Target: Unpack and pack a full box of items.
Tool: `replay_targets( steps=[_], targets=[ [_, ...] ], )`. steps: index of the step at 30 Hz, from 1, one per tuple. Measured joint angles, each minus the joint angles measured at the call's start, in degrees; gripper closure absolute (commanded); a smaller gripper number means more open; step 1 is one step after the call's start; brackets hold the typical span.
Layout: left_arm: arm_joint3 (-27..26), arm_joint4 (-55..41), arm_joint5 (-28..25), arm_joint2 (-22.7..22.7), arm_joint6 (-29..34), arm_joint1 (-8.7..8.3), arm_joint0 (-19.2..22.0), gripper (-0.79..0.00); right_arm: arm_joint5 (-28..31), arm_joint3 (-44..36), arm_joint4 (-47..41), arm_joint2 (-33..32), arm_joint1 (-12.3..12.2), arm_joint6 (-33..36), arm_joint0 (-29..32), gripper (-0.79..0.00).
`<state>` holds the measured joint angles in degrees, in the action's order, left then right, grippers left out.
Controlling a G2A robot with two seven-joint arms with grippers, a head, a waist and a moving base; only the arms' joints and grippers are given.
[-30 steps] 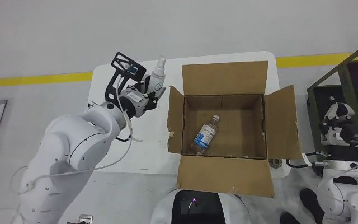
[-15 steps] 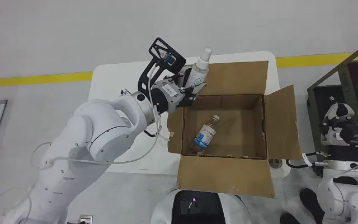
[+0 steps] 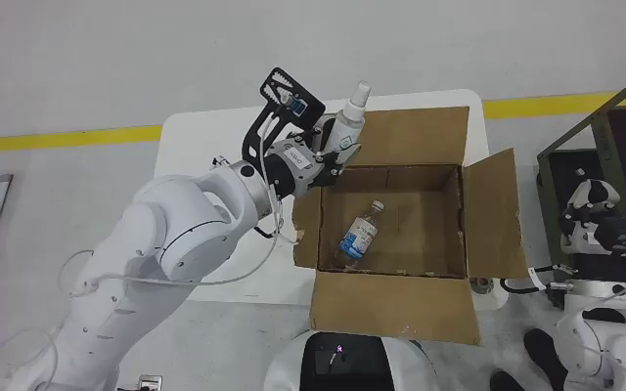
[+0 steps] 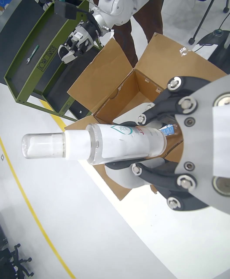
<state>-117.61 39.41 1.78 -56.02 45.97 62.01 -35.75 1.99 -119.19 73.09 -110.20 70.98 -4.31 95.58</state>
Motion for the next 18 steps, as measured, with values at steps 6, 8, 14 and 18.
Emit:
replay_targets(
  steps=[6, 8, 14, 18],
  targets=[
    [4.4, -3.4, 1.2, 6.9, -1.6, 2.49, 5.4, 0.000, 0.0, 0.0, 0.0, 0.0, 0.0, 0.0, 0.0, 0.000],
    [5.8, -4.8, 2.2, 9.2, -2.6, 3.45, 7.0, 0.000, 0.0, 0.0, 0.0, 0.0, 0.0, 0.0, 0.0, 0.000],
    [10.4, -10.7, 4.5, 15.4, -4.3, 6.36, 9.7, 0.000, 0.0, 0.0, 0.0, 0.0, 0.0, 0.0, 0.0, 0.000],
    [12.9, -12.6, 5.5, 18.1, -4.2, 7.88, 10.5, 0.000, 0.0, 0.0, 0.0, 0.0, 0.0, 0.0, 0.0, 0.000]
  ],
)
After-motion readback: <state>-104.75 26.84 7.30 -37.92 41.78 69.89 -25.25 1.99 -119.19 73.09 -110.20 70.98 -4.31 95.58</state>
